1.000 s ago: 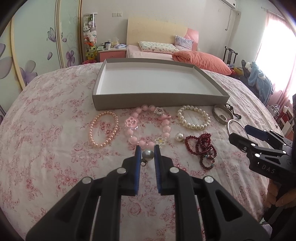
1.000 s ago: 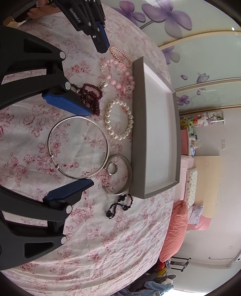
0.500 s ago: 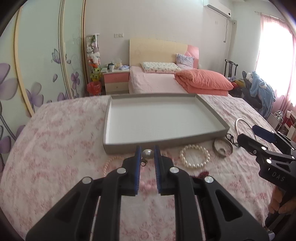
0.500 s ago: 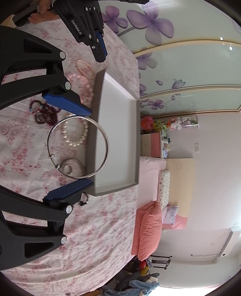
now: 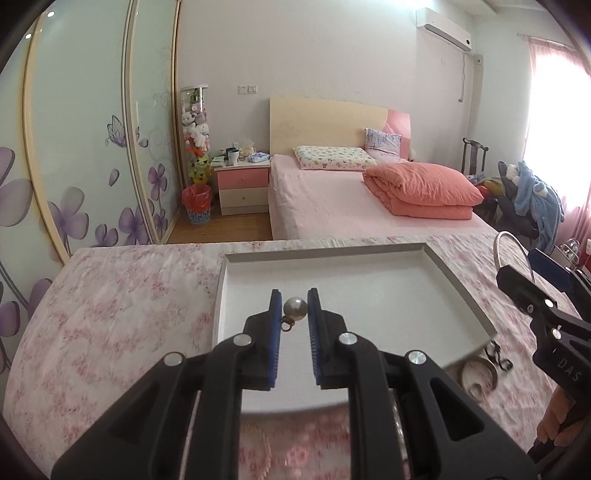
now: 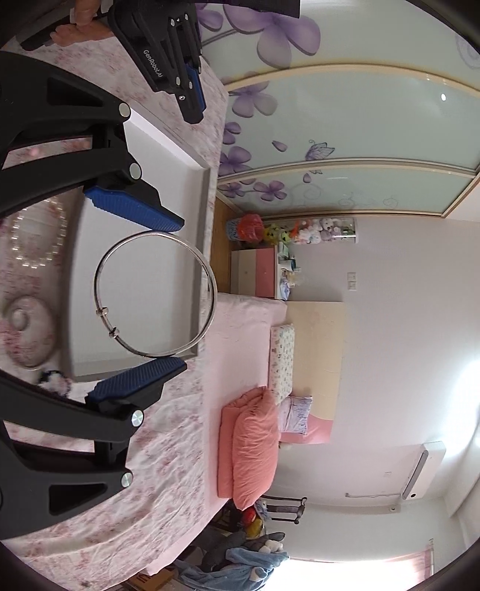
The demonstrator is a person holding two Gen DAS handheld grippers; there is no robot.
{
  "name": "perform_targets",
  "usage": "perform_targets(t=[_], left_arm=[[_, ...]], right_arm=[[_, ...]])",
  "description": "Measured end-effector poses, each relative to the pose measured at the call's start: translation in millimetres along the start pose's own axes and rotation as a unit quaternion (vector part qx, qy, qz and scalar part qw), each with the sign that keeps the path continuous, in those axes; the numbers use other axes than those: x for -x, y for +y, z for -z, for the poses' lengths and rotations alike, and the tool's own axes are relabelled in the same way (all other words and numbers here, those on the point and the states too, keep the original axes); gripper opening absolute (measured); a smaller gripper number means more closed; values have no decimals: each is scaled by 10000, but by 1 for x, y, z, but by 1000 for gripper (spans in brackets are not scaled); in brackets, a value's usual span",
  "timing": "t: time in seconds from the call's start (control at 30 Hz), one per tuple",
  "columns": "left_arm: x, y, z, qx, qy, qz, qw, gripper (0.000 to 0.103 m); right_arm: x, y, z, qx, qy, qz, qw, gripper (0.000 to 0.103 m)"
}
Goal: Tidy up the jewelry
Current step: 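Carry the pearl stud and silver bangle into the gray tray and open both tools, then withdraw both tools from the tray back toward the jewelry row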
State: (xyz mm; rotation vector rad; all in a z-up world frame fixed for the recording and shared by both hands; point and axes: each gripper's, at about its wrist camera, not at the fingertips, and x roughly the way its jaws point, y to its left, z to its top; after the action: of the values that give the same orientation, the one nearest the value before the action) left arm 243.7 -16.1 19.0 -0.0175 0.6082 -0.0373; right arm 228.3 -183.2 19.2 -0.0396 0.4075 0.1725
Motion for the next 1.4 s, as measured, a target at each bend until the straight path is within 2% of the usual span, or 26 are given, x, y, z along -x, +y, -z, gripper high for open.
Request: perform_targets(t=[0.1, 0.33, 0.47, 0.63, 0.7, 0.83, 1.1, 1.27, 1.4], left_arm=[[-26, 1, -6, 36, 188, 22, 9998, 15], [-85, -2, -10, 13, 684, 51, 9976, 15], [-106, -2, -6, 40, 922, 59, 9957, 15], [-121, -1, -2, 114, 1126, 95, 9935, 15], [-122, 2, -1, 134, 1133, 111, 9934, 17], [-119, 5, -2, 192, 1108, 122, 9936, 28], [-91, 31, -6, 543, 848, -48, 9949, 29], [-65, 45, -4, 587, 656, -227, 9959, 33], [-39, 56, 3, 610, 520, -348, 9962, 41]], right_arm=[[-26, 0, -4, 1, 146, -4, 9999, 70], [-85, -2, 1, -48, 853, -6, 9963, 70], [-106, -6, 6, -221, 1326, -90, 9909, 70], [-117, -8, 12, -265, 1616, -125, 9864, 70], [-119, -8, 13, -312, 1673, -156, 9853, 70], [-114, -10, 14, -438, 1633, -139, 9855, 74], [-95, -22, 5, -561, 1392, -56, 9887, 74], [-74, -28, 1, -591, 1259, 0, 9903, 74], [-50, -36, 3, -588, 1137, 37, 9918, 74]])
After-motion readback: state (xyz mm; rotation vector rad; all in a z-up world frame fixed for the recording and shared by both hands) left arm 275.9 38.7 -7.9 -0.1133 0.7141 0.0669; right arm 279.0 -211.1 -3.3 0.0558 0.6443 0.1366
